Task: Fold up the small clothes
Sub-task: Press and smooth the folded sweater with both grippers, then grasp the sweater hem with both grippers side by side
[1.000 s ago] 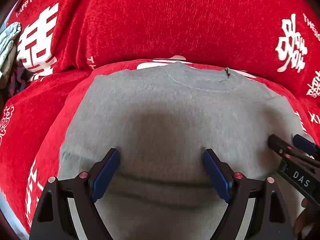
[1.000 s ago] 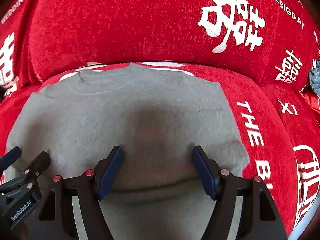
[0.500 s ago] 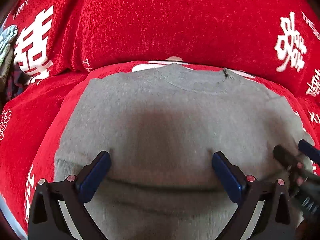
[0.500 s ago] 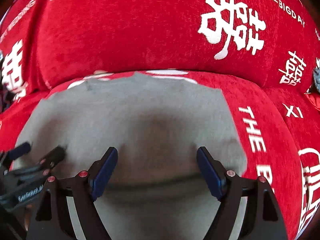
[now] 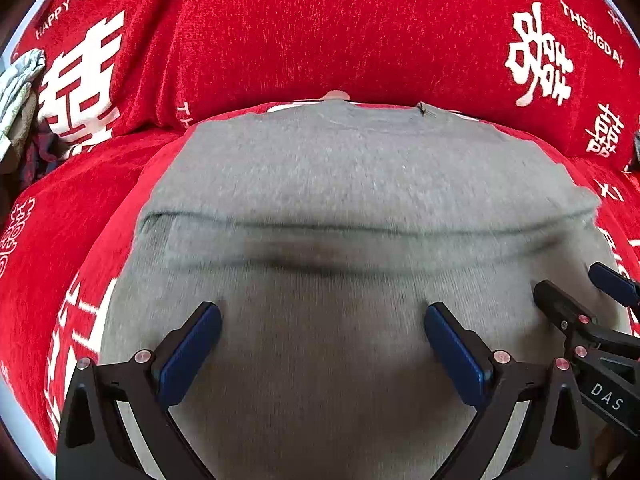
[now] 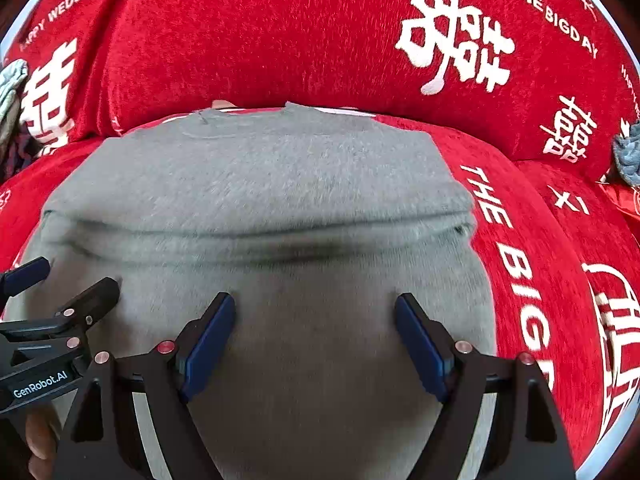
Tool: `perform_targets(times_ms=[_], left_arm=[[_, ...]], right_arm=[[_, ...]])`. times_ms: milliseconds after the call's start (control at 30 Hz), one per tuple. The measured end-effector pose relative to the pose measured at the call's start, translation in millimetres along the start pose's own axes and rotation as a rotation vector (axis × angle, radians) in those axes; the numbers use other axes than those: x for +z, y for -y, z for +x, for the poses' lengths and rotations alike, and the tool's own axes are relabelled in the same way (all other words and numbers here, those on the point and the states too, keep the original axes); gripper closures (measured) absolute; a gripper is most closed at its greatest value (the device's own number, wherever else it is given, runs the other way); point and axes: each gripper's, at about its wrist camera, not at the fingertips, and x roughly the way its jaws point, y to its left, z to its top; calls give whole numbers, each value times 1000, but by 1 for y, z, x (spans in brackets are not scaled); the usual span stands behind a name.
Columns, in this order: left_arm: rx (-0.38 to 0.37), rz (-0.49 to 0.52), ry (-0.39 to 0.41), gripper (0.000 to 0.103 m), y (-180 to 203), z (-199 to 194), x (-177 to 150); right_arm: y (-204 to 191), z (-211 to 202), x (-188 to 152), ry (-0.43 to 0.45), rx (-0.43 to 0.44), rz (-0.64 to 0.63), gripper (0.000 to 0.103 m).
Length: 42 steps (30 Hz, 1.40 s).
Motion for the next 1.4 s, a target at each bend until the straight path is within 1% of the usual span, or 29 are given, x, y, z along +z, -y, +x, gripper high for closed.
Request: perform_targets(times_ms=[267, 433, 700, 767, 833, 933, 1000, 1033, 1067, 1167, 1300, 1333, 1400], left_arm=[[0, 14, 29, 1, 0, -16, -24], [1, 21, 53, 1, -1, -28, -41], [1, -2, 82, 1, -4, -48, -69], [-8, 4, 62, 1, -3, -50, -74], [4, 23, 77, 1, -1, -55, -83], [-2, 20, 73, 1, -2, -61, -93], [-21, 5, 51, 1, -6, -66, -100], [-27, 1, 43, 1, -7, -67, -103], [-32, -3, 31, 1, -8, -69, -108], [-30, 5, 6, 1, -9, -75, -119], [-45, 4, -50, 1, -15, -83, -131], [-42, -5, -49, 1, -21, -88, -133], [-4, -57, -26, 1, -40, -98, -139]], right_arm=[[0, -19, -25, 19, 8, -14, 19], [0, -31, -44, 56, 12, -40, 19], [1, -50, -71, 73, 23, -69, 19], [1, -55, -78, 74, 27, -77, 19], [2, -59, -84, 76, 30, -81, 19], [5, -66, -95, 85, 36, -84, 19], [8, -71, -102, 91, 47, -81, 17], [8, -71, -107, 71, 52, -85, 17], [7, -75, -112, 78, 49, -99, 17], [8, -82, -128, 83, 52, -128, 17], [11, -90, -142, 52, 64, -145, 17], [13, -93, -145, 36, 67, -150, 16], [24, -101, -152, 39, 51, -129, 16]])
